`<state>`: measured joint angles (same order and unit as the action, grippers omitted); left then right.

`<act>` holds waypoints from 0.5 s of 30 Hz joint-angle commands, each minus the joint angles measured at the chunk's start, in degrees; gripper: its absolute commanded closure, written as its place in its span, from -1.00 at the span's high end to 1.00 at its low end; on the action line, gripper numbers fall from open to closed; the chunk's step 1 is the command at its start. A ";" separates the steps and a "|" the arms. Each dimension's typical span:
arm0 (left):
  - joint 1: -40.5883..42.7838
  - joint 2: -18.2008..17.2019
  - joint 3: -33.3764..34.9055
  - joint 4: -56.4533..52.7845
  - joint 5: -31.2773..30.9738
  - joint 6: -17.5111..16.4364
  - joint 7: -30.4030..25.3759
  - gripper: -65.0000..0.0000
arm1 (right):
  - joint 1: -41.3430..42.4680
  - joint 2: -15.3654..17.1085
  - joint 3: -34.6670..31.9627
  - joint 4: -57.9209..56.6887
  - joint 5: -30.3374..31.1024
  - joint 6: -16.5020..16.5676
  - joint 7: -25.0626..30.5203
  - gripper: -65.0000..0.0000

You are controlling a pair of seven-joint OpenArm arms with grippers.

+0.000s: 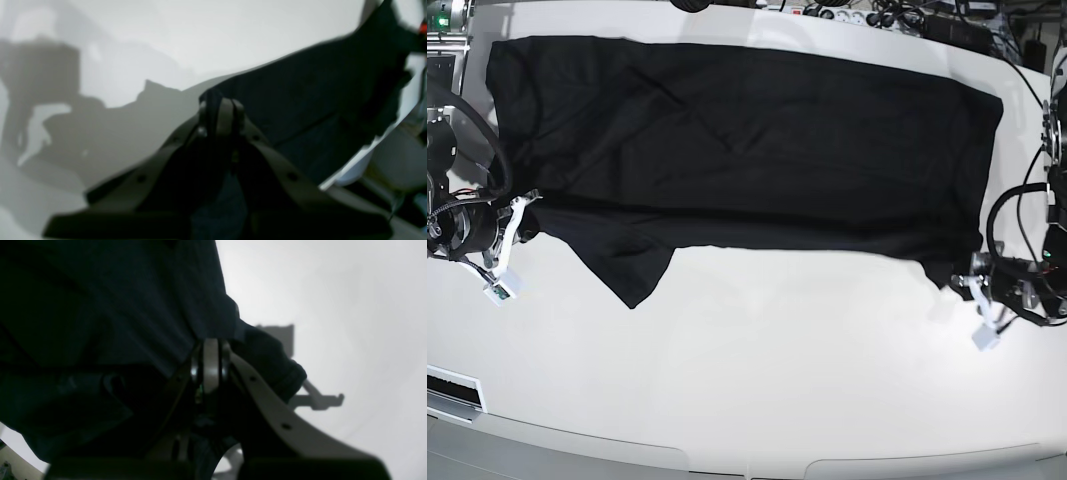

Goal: Layout the t-shirt on the table in an organized manner, then fold the t-shirt properly
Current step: 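Lift the hem with both grippers and fold it toward the collar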

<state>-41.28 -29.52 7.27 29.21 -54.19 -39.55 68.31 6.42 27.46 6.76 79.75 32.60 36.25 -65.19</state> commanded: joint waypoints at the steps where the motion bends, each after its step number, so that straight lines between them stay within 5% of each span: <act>1: -2.19 -0.68 1.40 0.79 -1.38 -0.45 -0.44 -1.00 | 1.07 1.33 0.50 0.76 0.39 0.00 0.42 -1.00; 8: -2.56 -2.23 7.72 1.66 -1.40 -0.45 0.33 -1.00 | 1.05 3.63 0.50 0.76 0.87 -0.44 -0.33 -1.00; 15: -2.56 -2.71 7.72 1.70 -6.84 -0.45 4.66 -1.00 | 1.05 4.13 0.50 0.76 8.31 0.46 -5.44 -1.00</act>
<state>-41.91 -31.40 15.31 30.02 -60.18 -39.53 73.10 6.39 30.37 6.74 79.75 40.45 36.67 -71.11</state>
